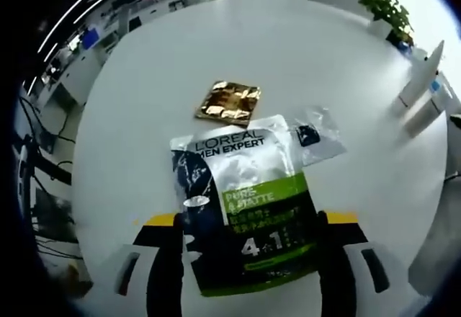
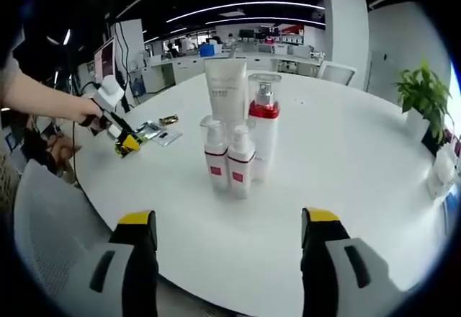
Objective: Arrange the skincare products in the storage area until every visible bottle or jar stands upright without overlapping.
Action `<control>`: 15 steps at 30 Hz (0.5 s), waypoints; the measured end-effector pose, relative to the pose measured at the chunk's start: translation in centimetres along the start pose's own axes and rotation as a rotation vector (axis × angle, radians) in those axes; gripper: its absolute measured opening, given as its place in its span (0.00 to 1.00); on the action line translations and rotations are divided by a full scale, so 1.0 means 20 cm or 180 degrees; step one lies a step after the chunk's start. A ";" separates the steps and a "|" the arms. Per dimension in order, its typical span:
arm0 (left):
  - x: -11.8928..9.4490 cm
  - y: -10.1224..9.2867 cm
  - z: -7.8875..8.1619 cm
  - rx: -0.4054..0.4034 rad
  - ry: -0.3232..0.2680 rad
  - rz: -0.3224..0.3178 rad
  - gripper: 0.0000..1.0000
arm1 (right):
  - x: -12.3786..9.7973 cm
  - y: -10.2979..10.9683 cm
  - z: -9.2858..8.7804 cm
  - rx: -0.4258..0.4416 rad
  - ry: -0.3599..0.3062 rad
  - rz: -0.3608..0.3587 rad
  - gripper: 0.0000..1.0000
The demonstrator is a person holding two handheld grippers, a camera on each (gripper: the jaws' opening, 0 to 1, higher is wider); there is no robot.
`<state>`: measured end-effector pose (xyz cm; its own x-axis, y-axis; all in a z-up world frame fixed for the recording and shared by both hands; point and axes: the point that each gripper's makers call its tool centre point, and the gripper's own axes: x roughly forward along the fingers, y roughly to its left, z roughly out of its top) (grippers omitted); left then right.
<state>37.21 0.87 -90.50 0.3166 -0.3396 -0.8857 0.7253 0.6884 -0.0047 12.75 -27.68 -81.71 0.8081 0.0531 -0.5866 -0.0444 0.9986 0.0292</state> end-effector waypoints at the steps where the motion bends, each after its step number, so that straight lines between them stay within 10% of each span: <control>1: 0.00 0.00 0.00 0.0007 -0.0019 0.0008 0.72 | 0.00 0.00 0.00 0.0001 -0.0001 0.0001 0.82; 11: -0.01 -0.04 0.01 -0.0034 -0.0050 0.0020 0.56 | 0.00 0.00 0.00 0.0005 -0.0004 -0.0010 0.82; 15: -0.02 -0.06 0.02 -0.0033 -0.0114 -0.0030 0.20 | 0.00 0.00 0.00 0.0007 -0.0007 -0.0011 0.81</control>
<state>36.46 -0.22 -90.01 0.3316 -0.3688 -0.8684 0.7221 0.6915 -0.0180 12.76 -27.77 -81.65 0.8095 0.0495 -0.5850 -0.0402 0.9988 0.0288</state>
